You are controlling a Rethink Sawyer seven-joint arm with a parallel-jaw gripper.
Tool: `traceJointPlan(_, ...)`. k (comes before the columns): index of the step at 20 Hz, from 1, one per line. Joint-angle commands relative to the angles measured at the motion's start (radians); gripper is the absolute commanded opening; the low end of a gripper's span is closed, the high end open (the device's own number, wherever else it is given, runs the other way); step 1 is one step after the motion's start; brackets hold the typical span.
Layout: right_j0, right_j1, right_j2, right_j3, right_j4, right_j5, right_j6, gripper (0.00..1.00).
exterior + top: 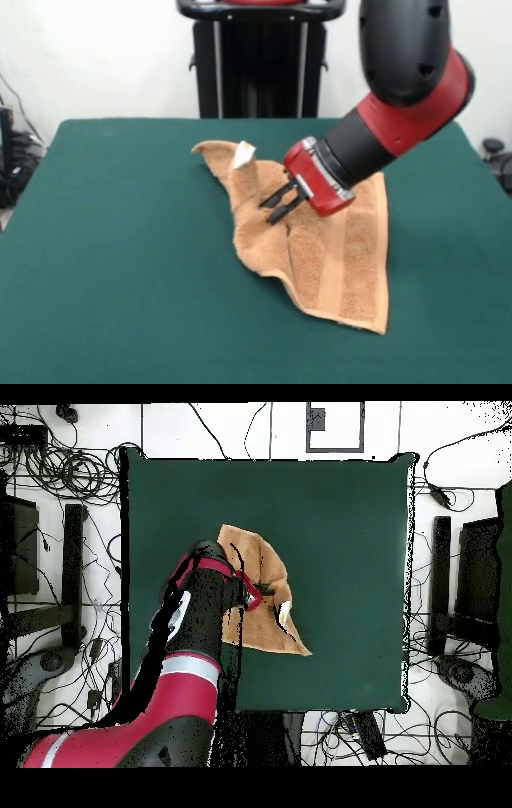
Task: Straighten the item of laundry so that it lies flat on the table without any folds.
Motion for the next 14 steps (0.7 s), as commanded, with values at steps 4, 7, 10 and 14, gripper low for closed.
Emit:
traceJointPlan(4,0.011,-0.004,-0.032,0.055,0.061,-0.044,0.182,0.00)
traceJointPlan(7,0.039,0.018,-0.073,0.046,0.017,-0.068,0.209,0.00)
traceJointPlan(10,0.061,0.047,-0.111,0.035,-0.013,-0.099,0.242,0.00)
traceJointPlan(14,0.137,0.106,-0.186,-0.021,-0.061,0.007,0.219,0.00)
